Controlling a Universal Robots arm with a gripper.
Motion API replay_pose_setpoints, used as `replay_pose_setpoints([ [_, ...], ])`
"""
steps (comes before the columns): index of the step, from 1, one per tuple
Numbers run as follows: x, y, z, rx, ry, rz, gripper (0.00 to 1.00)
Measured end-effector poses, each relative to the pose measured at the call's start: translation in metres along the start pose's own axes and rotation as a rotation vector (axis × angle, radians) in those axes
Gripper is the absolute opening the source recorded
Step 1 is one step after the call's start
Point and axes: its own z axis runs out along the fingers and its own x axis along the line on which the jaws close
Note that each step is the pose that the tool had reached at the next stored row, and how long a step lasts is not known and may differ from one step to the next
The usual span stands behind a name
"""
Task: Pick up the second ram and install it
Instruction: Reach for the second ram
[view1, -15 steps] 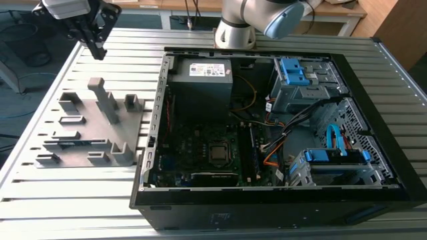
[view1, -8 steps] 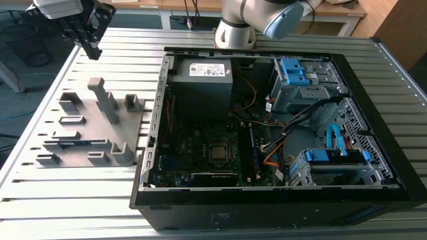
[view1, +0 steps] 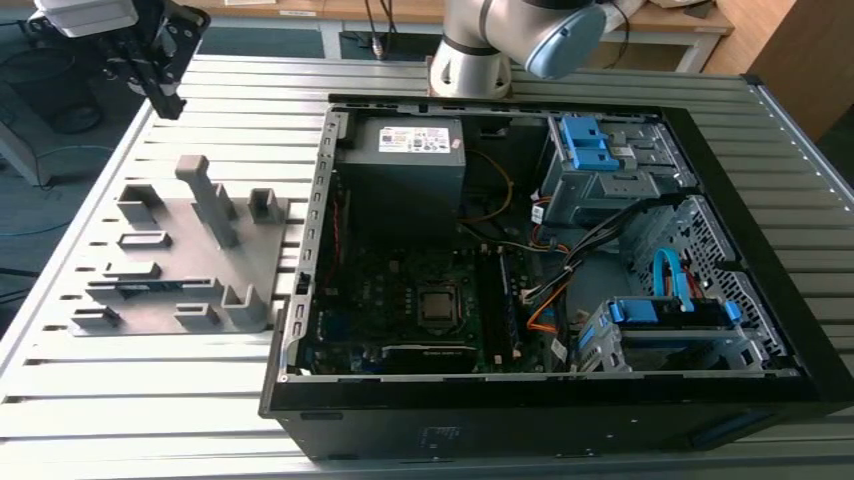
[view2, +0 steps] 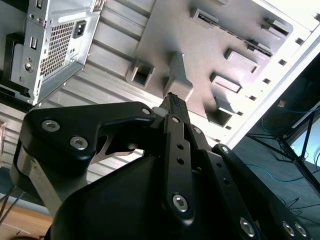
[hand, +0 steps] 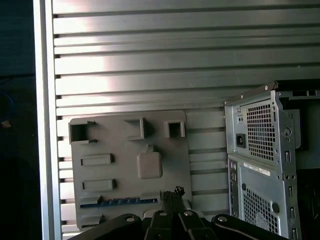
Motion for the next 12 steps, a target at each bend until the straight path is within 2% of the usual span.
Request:
replay_pose_setpoints([
  [12, 0.0194, -0.0015, -0.0005, -0.0003, 0.0001, 0.0, 0.1],
])
